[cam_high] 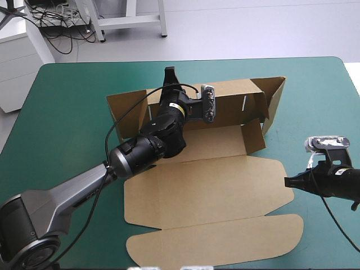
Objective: Fold the box
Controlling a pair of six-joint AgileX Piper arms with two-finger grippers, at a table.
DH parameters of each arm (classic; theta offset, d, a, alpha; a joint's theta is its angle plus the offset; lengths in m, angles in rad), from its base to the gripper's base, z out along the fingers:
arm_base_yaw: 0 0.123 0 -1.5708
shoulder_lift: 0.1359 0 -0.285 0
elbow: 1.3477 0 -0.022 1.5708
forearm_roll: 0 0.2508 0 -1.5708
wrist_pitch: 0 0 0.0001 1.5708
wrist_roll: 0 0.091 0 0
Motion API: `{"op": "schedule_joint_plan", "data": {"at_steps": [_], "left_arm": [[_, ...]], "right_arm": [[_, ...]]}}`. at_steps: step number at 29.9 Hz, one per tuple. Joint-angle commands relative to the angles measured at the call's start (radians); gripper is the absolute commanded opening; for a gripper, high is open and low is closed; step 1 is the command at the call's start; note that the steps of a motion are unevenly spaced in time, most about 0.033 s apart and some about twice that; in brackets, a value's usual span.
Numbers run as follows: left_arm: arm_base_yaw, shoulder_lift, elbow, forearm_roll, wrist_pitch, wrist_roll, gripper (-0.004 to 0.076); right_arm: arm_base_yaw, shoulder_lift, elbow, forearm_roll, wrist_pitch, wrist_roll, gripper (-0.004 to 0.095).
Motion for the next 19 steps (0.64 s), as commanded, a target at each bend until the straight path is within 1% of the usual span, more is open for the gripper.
{"op": "schedule_joint_plan", "data": {"at_steps": [1,5,12,19], "left_arm": [[-0.031,-0.049,-0.032,0.132,-0.045,-0.125,-0.0010],[-0.031,-0.036,-0.015,0.133,-0.078,-0.223,-0.0010],[-0.035,-0.005,0.071,0.159,-0.142,-0.225,-0.0010],[-0.077,0.055,0.113,0.348,-0.163,-0.261,-0.0010]], "right_arm": [[0.001,-0.011,-0.022,0.029,-0.016,-0.007,-0.0020],[0.001,-0.011,-0.022,0.032,0.002,-0.007,-0.0020],[0.001,-0.011,-0.022,0.032,0.006,-0.005,-0.0020],[0.001,-0.011,-0.025,0.030,0.015,0.002,-0.0020]]}}
